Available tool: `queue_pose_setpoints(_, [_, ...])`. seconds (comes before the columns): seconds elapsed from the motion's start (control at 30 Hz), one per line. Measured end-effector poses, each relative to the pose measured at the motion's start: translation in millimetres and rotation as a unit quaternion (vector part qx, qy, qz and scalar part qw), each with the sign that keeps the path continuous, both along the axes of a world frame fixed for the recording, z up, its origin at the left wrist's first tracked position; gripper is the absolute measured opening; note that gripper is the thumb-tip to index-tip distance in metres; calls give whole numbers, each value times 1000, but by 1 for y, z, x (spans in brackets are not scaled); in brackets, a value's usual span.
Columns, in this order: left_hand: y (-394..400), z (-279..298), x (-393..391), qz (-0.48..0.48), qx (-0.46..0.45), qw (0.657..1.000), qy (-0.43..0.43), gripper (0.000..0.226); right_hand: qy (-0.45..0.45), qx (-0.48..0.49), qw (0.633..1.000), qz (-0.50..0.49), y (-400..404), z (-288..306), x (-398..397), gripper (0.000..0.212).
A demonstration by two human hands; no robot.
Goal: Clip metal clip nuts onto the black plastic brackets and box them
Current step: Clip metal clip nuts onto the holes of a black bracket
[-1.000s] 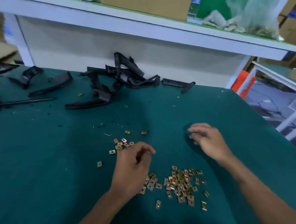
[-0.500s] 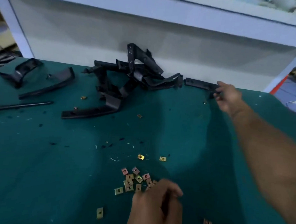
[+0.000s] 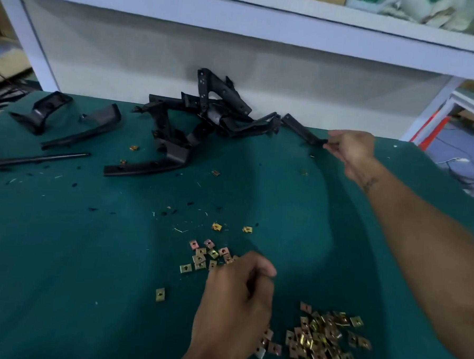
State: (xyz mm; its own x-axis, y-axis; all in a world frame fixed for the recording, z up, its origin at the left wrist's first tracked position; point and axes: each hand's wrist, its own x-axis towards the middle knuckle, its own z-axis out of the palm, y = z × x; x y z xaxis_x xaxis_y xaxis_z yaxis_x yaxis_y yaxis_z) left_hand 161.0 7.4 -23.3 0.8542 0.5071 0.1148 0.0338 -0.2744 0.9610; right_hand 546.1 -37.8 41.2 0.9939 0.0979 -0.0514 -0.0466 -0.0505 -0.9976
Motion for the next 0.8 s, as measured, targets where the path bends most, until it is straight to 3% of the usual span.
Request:
queue_pose_setpoints(0.13, [-6, 4, -8, -9, 16, 1000, 1, 21, 33, -55, 997, 32, -21, -2, -16, 24])
queue_pose_setpoints(0.23, [-8, 3, -9, -21, 19, 1000, 11, 22, -95, -264, 959, -33, -27, -14, -13, 35])
queue_pose_setpoints(0.33, [-6, 4, -3, -11, 9, 1000, 21, 23, -219, -348, 911, -22, -23, -24, 5, 47])
queue_pose_setpoints(0.4, [-3, 5, 1, -3, 8, 1000, 30, 23, -292, -441, 848, 40, -12, -32, 25, 60])
queue_pose_setpoints(0.43, [-3, 5, 1, -1, 10, 999, 37, 23, -306, -516, 796, 81, -6, -37, 33, 67])
queue_pose_setpoints(0.5, [-2, 7, 2, 7, 10, 999, 51, 24, -286, -610, 727, 129, 8, -44, 46, 69])
queue_pose_setpoints(0.6, [-3, 8, 4, 17, 16, 997, 74, 26, -317, -616, 717, 85, 28, -50, 47, 29])
queue_pose_setpoints(0.67, [-3, 8, 3, 14, 22, 998, 60, 26, -346, -616, 706, 49, 31, -48, 39, 19])
queue_pose_setpoints(0.8, [-2, 2, 2, -8, 23, 999, 46, 22, -434, -437, 788, 26, 17, -32, 8, 21])
